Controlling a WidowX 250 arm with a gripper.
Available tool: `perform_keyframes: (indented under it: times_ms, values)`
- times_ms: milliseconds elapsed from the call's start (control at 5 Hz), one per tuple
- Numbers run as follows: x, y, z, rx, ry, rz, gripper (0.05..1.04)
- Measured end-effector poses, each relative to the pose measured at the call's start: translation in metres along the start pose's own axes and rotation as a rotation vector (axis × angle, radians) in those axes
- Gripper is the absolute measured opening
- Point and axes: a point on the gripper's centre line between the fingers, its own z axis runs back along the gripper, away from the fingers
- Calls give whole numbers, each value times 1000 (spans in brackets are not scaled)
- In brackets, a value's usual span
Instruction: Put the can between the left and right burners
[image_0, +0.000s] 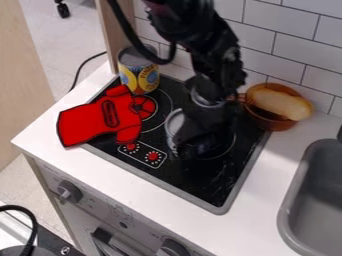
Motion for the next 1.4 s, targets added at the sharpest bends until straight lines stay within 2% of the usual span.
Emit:
perform_keyframes:
  times_ms: [400,600,800,1000,1200,1400]
  values:
    - [28,4,-2,-8,-9,6,996]
    - [34,6,-3,-10,-11,0,996]
    - [32,6,-2,-9,-2,-58,996]
    - [16,6,9,-54,-122,-300,996]
    - [3,2,11,-71,-127,-532,996]
    - [6,1,26,-120,-107,-779,996]
